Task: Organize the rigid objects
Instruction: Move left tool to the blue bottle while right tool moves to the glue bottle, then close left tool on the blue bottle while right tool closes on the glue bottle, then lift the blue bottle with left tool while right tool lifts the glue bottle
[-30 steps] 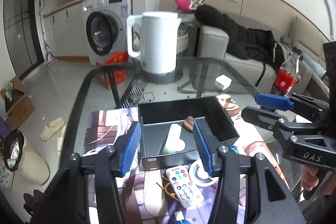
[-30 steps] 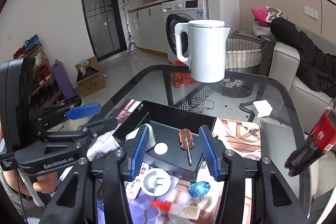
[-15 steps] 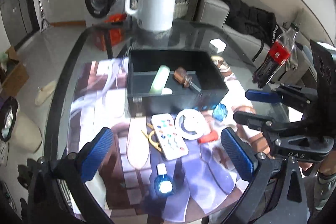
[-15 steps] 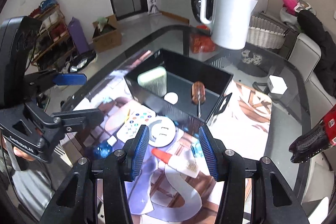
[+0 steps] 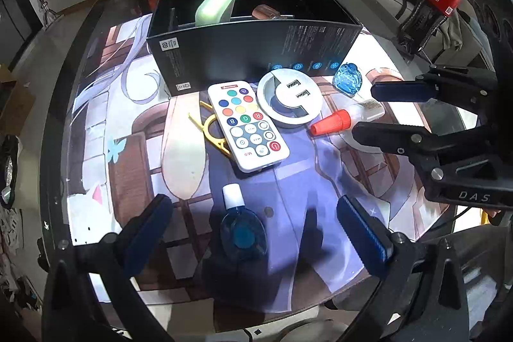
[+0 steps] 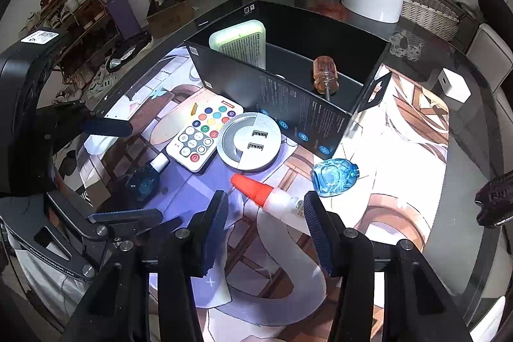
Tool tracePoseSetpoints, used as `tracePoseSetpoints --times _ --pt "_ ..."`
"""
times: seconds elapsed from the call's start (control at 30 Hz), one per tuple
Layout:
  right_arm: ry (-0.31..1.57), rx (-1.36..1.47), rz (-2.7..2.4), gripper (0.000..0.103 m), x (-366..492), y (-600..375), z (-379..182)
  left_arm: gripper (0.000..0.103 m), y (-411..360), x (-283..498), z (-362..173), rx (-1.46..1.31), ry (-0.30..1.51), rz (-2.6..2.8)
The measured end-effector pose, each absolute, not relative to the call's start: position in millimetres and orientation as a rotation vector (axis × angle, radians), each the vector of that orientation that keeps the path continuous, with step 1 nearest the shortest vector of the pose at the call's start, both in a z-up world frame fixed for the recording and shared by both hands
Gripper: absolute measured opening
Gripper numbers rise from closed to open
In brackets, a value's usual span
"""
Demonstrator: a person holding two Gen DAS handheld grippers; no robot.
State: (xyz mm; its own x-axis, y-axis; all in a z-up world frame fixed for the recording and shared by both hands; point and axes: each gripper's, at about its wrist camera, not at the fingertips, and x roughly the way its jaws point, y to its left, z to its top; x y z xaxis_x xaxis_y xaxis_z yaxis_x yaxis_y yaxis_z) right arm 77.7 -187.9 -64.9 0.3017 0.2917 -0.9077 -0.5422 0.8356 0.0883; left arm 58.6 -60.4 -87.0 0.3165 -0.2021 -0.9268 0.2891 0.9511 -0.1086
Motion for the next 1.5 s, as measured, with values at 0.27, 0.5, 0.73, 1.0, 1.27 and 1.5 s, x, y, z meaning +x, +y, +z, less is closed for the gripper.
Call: tracePoseSetpoints --times 0.27,0.5,0.73,1.0,1.27,1.5 --pt "1.143 -0.301 0.561 0.051 89 -178 -81 0.103 -58 51 -102 0.1 1.253 -0.309" --pt "1.201 -0.317 0.549 0.051 92 -175 -95 0.1 -57 42 -106 0.131 1.27 -0.318" --pt "1.246 -0.298 0.592 0.051 72 -166 -95 0.073 -57 40 -103 0.186 1.248 -0.318" --pt "1.227 -0.296 0.535 0.029 75 -159 -100 0.029 -50 42 -94 0.178 1.22 -0.309" --pt "1.22 -0.345 0.542 0.021 68 -156 -98 0.029 -46 41 -95 0.185 1.223 -0.305" --pt "1.234 -0.365 0.548 0.023 60 -158 -98 0.058 -50 40 -101 0.179 1.234 -0.353"
